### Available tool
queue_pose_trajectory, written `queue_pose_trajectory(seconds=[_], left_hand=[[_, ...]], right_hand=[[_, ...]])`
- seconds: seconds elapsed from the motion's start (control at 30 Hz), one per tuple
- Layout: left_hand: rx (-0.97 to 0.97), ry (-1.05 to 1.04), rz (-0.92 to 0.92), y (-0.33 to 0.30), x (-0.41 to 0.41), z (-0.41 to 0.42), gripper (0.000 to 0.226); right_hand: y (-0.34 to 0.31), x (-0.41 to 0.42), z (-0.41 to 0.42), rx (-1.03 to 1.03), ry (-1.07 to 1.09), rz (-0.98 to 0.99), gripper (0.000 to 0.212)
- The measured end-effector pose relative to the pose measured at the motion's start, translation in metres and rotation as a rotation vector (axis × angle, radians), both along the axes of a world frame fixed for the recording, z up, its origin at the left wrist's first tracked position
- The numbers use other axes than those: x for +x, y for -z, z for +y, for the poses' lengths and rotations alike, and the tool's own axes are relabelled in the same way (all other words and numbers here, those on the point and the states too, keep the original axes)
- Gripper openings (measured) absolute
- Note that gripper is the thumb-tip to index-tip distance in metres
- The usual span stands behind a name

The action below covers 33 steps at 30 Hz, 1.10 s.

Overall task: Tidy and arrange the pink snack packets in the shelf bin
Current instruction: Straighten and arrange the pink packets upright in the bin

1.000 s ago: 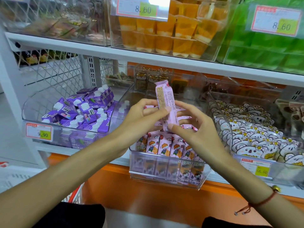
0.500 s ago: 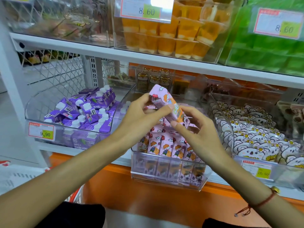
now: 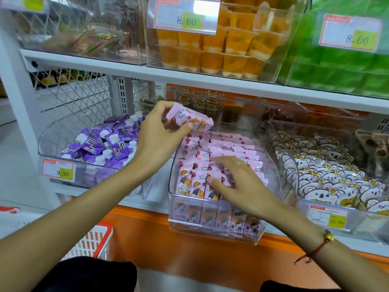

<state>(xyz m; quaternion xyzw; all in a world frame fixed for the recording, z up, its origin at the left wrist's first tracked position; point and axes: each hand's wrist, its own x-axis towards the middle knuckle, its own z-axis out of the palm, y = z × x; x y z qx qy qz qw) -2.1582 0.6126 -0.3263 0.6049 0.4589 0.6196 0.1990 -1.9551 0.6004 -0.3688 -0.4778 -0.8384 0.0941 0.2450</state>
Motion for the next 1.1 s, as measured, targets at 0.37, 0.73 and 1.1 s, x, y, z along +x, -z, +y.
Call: queue_pose_trajectory(seconds=[0.37, 0.73, 1.1], left_hand=[[-0.116, -0.09, 0.75, -0.014, 0.015, 0.07, 0.046], [-0.337, 0.105, 1.136, -0.028, 0.016, 0.108, 0.048], [-0.342, 0.147, 1.519, -0.011, 0.029, 0.125, 0.03]], right_hand=[[0.0, 0.003, 0.001, 0.011, -0.047, -0.06, 0.047], [0.001, 0.004, 0.002, 0.018, -0.059, -0.072, 0.047], [-0.006, 0.01, -0.005, 0.072, -0.054, -0.166, 0.043]])
